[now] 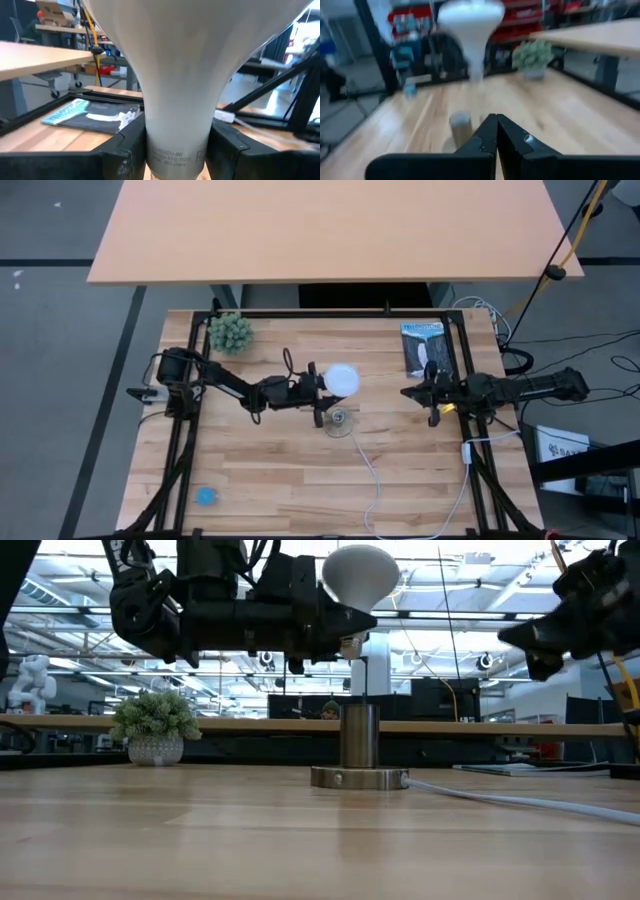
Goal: Screw lightbulb
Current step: Insert the lightbulb into the lamp
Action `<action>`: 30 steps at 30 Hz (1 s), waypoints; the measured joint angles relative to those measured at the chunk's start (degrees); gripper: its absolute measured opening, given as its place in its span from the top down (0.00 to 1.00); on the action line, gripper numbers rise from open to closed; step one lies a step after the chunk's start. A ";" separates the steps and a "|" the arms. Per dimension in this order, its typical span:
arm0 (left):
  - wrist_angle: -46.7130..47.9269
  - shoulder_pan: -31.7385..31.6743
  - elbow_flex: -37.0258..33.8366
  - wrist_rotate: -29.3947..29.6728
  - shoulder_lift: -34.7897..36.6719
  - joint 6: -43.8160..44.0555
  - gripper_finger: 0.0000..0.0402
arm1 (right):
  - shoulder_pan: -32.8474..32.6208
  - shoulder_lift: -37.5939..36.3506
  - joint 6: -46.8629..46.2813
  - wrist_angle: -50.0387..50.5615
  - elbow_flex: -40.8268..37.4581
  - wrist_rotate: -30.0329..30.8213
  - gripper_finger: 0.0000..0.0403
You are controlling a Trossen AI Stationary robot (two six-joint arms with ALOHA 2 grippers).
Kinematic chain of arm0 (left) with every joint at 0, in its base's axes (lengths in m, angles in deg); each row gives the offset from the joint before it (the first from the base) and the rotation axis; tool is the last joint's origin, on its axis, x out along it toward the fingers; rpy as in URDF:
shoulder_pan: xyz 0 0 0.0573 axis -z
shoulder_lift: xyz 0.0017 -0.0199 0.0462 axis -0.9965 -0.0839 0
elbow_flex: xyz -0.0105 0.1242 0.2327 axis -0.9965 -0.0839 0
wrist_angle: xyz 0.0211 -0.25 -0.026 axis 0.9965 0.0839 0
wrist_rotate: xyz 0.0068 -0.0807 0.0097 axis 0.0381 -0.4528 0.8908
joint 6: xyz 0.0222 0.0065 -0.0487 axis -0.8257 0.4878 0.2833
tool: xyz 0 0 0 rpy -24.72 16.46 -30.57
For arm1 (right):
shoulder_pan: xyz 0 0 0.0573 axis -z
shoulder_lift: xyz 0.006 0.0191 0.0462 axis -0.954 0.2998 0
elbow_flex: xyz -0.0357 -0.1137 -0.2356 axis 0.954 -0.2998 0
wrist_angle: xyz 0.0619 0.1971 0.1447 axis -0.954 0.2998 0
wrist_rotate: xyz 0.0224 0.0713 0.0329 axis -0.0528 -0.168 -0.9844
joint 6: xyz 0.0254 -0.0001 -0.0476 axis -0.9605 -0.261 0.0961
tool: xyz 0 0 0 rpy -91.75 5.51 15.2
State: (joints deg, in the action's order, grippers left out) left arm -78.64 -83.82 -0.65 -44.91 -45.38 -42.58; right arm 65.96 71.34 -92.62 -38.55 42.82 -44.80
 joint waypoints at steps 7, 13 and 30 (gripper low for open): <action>1.35 -0.02 -0.02 0.15 0.00 -1.52 0.61 | 0.29 6.71 -2.59 -3.51 1.81 3.99 0.98; 1.42 -1.16 -0.02 0.30 0.00 -1.46 0.61 | 0.29 20.03 -5.51 2.20 7.90 5.37 0.89; 1.42 -1.50 -0.02 -1.52 0.00 -0.52 0.61 | 3.02 52.68 -18.60 11.63 28.79 7.02 0.81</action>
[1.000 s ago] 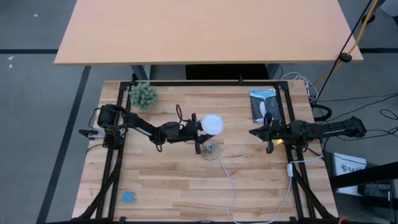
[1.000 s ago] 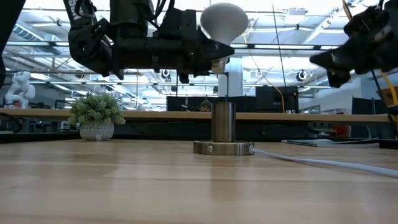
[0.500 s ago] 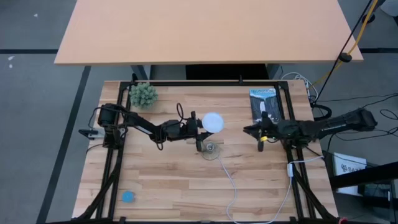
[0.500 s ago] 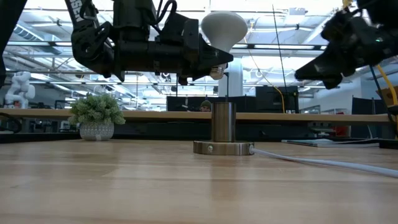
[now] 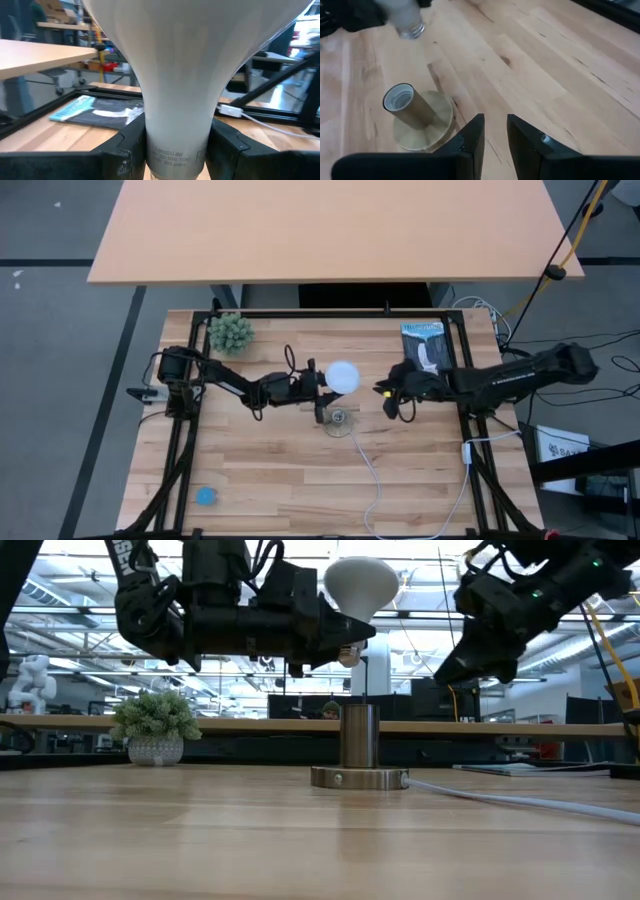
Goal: Screw lightbulb
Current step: Insert the lightbulb into the lamp
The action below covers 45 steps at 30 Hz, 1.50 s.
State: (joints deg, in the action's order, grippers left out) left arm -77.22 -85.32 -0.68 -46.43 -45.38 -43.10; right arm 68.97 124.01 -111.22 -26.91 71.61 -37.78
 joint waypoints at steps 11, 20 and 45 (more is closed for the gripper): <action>2.56 2.25 0.00 -1.73 0.00 0.11 0.61 | -3.55 8.42 4.48 -16.78 0.70 -0.92 0.62; 4.28 2.51 0.00 -1.69 0.00 0.09 0.61 | -6.09 11.70 14.29 -28.79 0.70 -1.95 0.47; 12.49 7.49 4.27 0.55 -3.13 1.05 0.61 | -7.44 14.00 14.66 -33.85 0.61 -7.92 0.47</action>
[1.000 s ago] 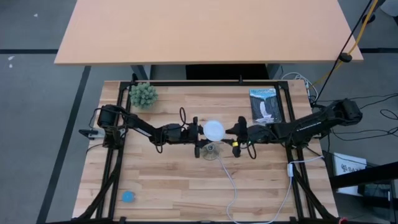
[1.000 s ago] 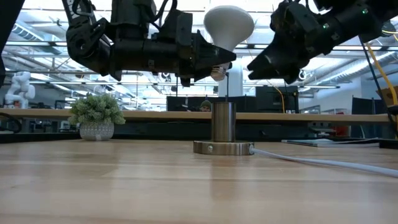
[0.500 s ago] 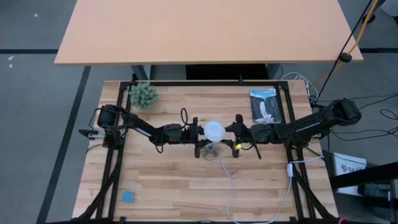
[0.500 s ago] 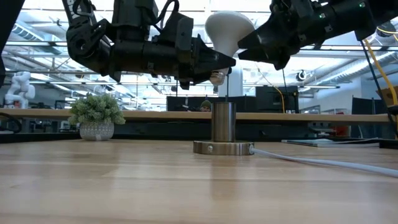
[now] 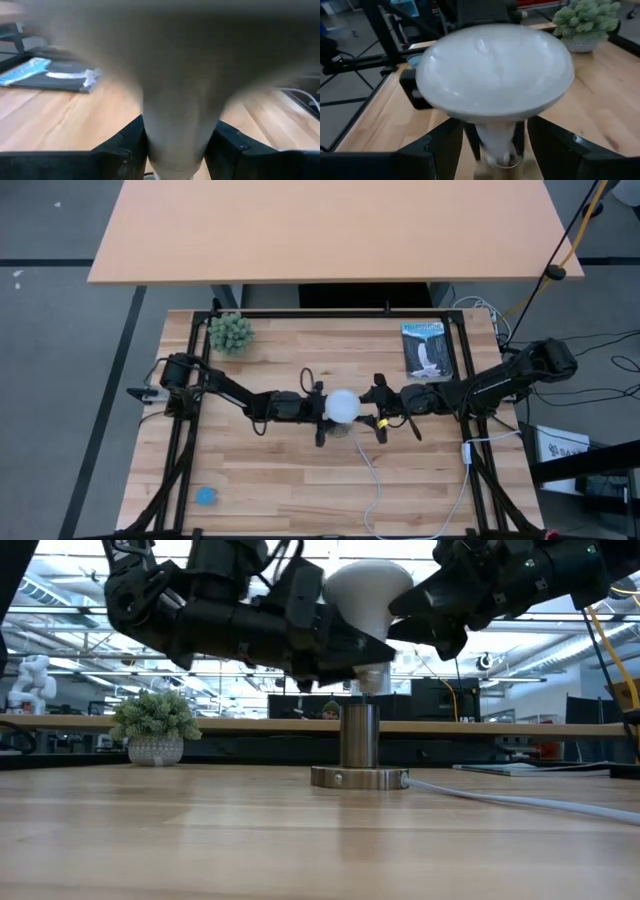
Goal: Screw lightbulb
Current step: Insert the lightbulb into the lamp
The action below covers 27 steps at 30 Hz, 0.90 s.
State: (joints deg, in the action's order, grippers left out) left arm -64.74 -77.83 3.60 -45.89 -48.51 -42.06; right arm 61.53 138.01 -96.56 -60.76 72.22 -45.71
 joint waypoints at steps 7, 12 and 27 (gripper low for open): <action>4.41 -0.11 3.22 -0.07 -1.91 -0.20 0.61 | -1.47 0.78 -0.02 -0.01 -0.20 1.16 0.47; 6.51 -0.15 3.22 -0.09 0.63 -2.86 0.61 | -1.47 0.68 -0.53 -1.26 -0.10 0.96 0.47; 21.02 -0.82 3.42 1.26 5.38 -2.11 0.61 | -1.44 1.23 -4.30 -0.66 0.04 1.00 0.47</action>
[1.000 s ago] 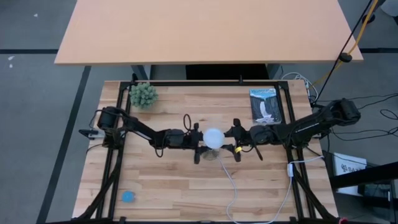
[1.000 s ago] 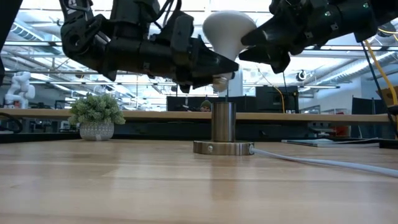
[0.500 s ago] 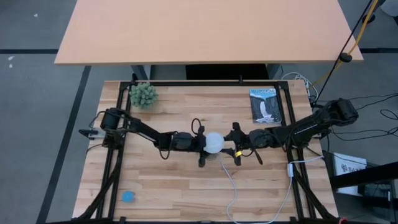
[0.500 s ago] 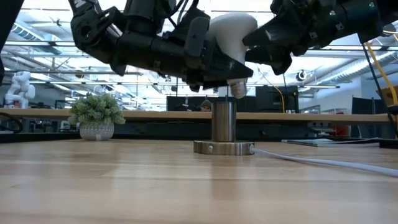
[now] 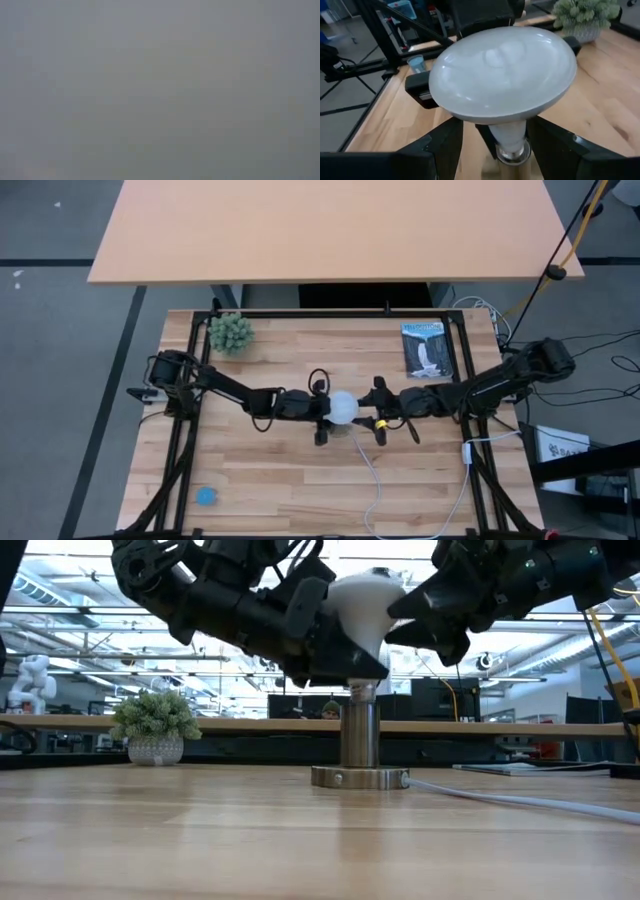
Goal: Screw lightbulb
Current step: Insert the lightbulb into the lamp
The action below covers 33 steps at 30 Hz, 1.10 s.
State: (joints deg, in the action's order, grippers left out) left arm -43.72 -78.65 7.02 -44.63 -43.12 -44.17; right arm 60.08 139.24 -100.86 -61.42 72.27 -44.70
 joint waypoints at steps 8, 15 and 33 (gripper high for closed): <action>3.11 -0.14 -0.13 0.27 -0.20 0.41 0.61 | 0.00 3.27 -0.86 0.32 0.04 -0.31 0.47; 2.92 -0.14 -0.13 0.29 -0.18 0.45 0.61 | -0.02 3.12 -0.83 1.07 0.04 -0.40 0.47; 2.08 -0.14 -0.13 0.29 -0.11 0.60 0.61 | 0.09 3.17 1.79 0.57 0.02 1.26 0.47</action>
State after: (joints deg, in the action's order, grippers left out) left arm -41.64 -78.79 6.89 -44.34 -43.23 -43.57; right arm 60.17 142.40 -99.07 -60.85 72.29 -43.45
